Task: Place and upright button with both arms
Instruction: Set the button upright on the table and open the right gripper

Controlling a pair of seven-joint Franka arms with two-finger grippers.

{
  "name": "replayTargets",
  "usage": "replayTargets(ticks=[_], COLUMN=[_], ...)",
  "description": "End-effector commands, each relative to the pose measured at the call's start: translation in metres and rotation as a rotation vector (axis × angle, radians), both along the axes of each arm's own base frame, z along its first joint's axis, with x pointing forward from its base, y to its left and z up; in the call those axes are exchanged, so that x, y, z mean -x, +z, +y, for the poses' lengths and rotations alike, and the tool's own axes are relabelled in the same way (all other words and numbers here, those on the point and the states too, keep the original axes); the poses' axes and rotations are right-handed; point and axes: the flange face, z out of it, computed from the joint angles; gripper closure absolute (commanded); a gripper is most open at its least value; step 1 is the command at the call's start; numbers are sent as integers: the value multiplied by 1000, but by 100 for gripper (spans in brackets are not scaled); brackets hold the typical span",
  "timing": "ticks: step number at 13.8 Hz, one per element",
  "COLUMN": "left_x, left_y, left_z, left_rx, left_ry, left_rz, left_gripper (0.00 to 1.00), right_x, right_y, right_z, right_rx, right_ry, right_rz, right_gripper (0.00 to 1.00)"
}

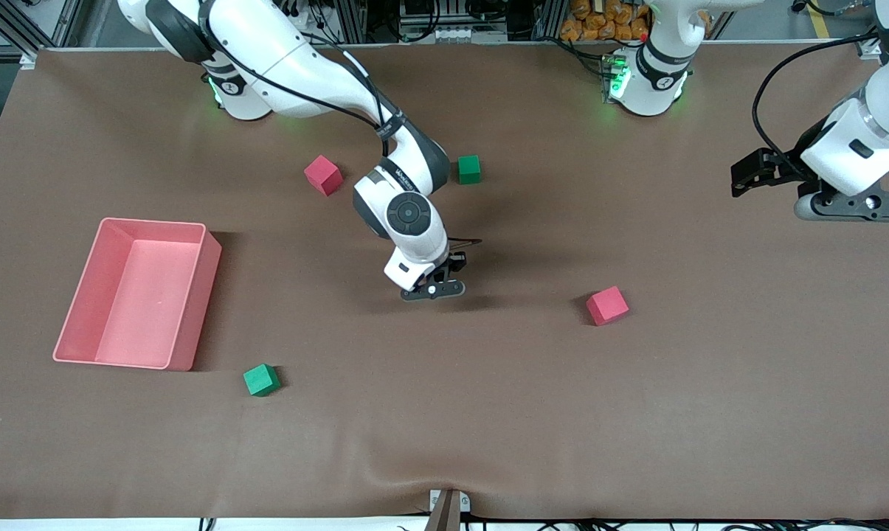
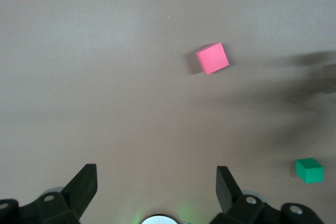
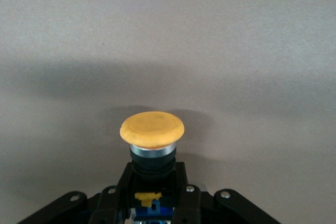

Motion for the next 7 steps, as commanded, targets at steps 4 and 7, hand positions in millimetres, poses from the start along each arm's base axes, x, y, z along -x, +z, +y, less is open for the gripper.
replayTargets(ticks=[4,7], left_x=[-1,-3], left_y=[3,-2], left_z=[-3,-20], left_rx=[10,-2], left_ry=[-4,-42], left_rz=[-2,-5], left_gripper=[0,0], right_x=[-3,-5], right_y=[-4,0], right_z=[4,3], right_rx=[-7,-10], right_ry=[-14,-17], right_rz=[-14,-17], right_gripper=[18,0])
